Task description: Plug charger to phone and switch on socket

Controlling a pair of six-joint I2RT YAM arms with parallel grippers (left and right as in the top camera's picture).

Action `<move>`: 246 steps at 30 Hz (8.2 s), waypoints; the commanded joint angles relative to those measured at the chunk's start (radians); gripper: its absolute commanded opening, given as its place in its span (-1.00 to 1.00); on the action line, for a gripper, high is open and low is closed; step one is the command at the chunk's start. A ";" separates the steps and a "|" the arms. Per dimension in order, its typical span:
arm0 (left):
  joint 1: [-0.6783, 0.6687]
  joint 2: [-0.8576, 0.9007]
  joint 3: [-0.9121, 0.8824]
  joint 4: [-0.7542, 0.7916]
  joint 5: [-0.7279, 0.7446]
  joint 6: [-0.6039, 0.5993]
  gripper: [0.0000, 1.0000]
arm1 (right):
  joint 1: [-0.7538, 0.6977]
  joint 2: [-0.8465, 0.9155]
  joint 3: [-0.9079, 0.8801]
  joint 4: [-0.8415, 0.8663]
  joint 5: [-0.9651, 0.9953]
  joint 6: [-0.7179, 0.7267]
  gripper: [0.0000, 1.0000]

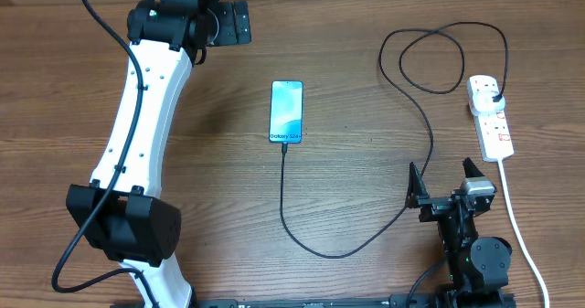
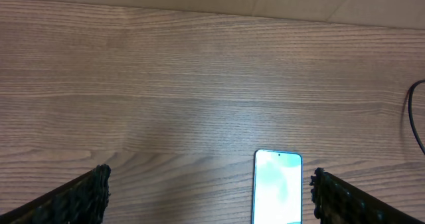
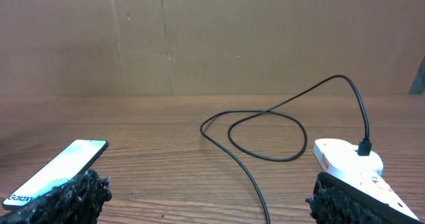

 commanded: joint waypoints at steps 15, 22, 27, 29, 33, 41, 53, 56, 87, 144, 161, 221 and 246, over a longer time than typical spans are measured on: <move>0.002 0.003 -0.003 0.001 -0.013 0.015 0.99 | -0.003 -0.008 -0.011 0.008 0.006 0.003 1.00; 0.002 0.003 -0.003 0.000 -0.013 0.015 0.99 | -0.003 -0.008 -0.011 0.008 0.005 0.003 1.00; 0.002 0.003 -0.003 0.001 -0.013 0.015 0.99 | -0.003 -0.008 -0.011 0.008 0.006 0.002 1.00; 0.002 0.003 -0.003 0.000 -0.013 0.015 0.99 | -0.003 -0.008 -0.011 0.008 0.005 0.003 1.00; 0.002 0.003 -0.003 0.000 -0.013 0.015 0.99 | -0.003 -0.008 -0.011 0.008 0.006 0.003 1.00; 0.003 0.003 -0.003 -0.003 -0.093 0.039 1.00 | -0.003 -0.008 -0.011 0.008 0.005 0.003 1.00; 0.011 -0.121 -0.059 -0.114 -0.103 0.214 0.99 | -0.003 -0.008 -0.011 0.008 0.006 0.003 1.00; 0.018 -0.212 -0.190 -0.059 -0.103 0.206 0.99 | -0.003 -0.008 -0.011 0.008 0.005 0.002 1.00; 0.128 -0.926 -0.853 -0.018 -0.196 0.067 0.99 | -0.003 -0.008 -0.011 0.008 0.006 0.003 1.00; 0.129 -1.666 -1.722 0.703 -0.038 0.067 0.99 | -0.003 -0.008 -0.011 0.008 0.006 0.003 1.00; 0.174 -1.937 -2.006 1.002 -0.042 0.067 0.99 | -0.003 -0.008 -0.011 0.008 0.006 0.003 1.00; 0.172 -1.936 -2.030 0.911 -0.031 0.232 0.99 | -0.003 -0.008 -0.011 0.008 0.005 0.003 1.00; 0.172 -1.936 -2.030 0.911 -0.031 0.232 0.99 | -0.003 -0.008 -0.011 0.008 0.006 0.003 1.00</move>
